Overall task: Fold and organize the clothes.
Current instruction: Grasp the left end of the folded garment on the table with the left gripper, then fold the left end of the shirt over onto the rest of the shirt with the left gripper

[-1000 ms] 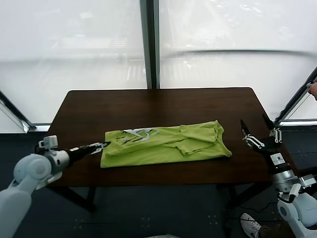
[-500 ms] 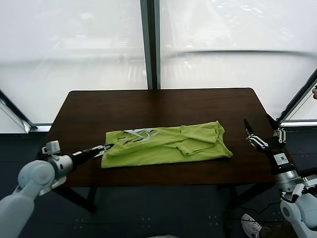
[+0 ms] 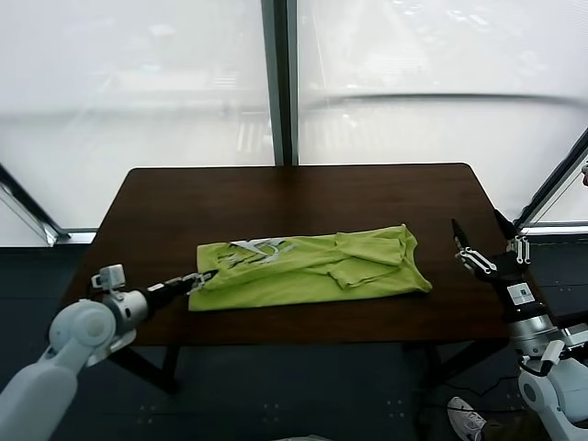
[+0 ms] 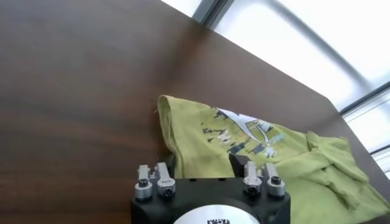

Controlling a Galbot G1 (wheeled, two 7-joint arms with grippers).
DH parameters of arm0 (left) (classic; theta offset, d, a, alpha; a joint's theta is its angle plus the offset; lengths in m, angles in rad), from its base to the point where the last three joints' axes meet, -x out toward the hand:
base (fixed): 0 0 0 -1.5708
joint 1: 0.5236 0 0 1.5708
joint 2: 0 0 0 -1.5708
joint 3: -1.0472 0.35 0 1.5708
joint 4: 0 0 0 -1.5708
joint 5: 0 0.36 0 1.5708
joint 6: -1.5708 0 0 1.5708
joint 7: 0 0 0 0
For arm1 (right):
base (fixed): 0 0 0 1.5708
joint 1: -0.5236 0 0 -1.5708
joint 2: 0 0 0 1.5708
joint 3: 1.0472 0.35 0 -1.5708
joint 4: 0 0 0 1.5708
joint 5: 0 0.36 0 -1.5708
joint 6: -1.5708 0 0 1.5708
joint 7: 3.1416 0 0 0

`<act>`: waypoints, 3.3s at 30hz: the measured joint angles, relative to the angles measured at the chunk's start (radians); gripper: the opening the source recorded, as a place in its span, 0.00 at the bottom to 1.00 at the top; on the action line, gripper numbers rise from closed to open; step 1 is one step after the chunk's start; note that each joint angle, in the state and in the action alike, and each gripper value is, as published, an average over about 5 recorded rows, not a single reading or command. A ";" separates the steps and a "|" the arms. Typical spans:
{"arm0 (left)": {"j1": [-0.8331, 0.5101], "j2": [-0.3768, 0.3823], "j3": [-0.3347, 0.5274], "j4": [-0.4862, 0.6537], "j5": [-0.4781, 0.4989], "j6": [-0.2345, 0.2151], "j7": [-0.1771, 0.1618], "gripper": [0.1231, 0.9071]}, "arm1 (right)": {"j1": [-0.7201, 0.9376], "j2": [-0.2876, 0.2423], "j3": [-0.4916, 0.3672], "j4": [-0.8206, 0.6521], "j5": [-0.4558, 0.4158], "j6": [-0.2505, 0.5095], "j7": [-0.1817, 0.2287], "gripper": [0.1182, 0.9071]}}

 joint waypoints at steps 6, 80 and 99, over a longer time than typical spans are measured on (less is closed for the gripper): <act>0.000 -0.006 -0.017 -0.022 -0.001 0.006 -0.039 0.05 | 0.003 0.006 -0.001 0.003 0.001 0.000 0.001 1.00; -0.120 -0.283 -0.002 -0.280 -0.075 0.003 -0.346 0.05 | 0.055 0.242 -0.074 -0.003 -0.141 -0.022 0.072 1.00; -0.163 -0.371 0.106 -0.212 -0.012 0.003 -0.342 0.05 | 0.064 0.272 -0.085 -0.025 -0.168 -0.023 0.072 1.00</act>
